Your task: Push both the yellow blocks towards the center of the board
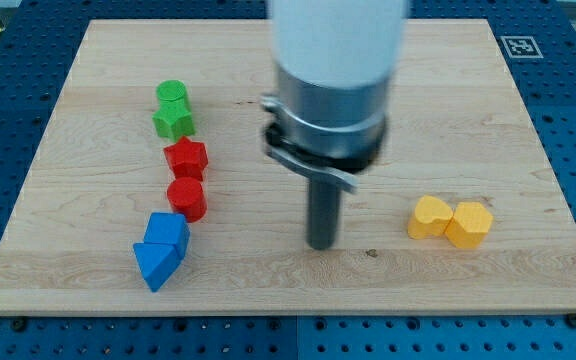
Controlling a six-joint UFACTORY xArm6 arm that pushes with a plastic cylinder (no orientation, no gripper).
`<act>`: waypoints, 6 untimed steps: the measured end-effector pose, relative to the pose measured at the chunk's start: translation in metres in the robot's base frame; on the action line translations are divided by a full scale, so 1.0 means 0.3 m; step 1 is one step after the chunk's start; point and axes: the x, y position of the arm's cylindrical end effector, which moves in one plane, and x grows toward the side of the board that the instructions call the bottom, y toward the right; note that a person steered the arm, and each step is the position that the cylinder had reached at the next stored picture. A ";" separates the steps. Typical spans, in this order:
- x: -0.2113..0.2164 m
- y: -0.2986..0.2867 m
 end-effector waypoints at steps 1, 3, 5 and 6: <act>0.060 0.281; 0.071 0.706; 0.034 0.731; -0.022 0.677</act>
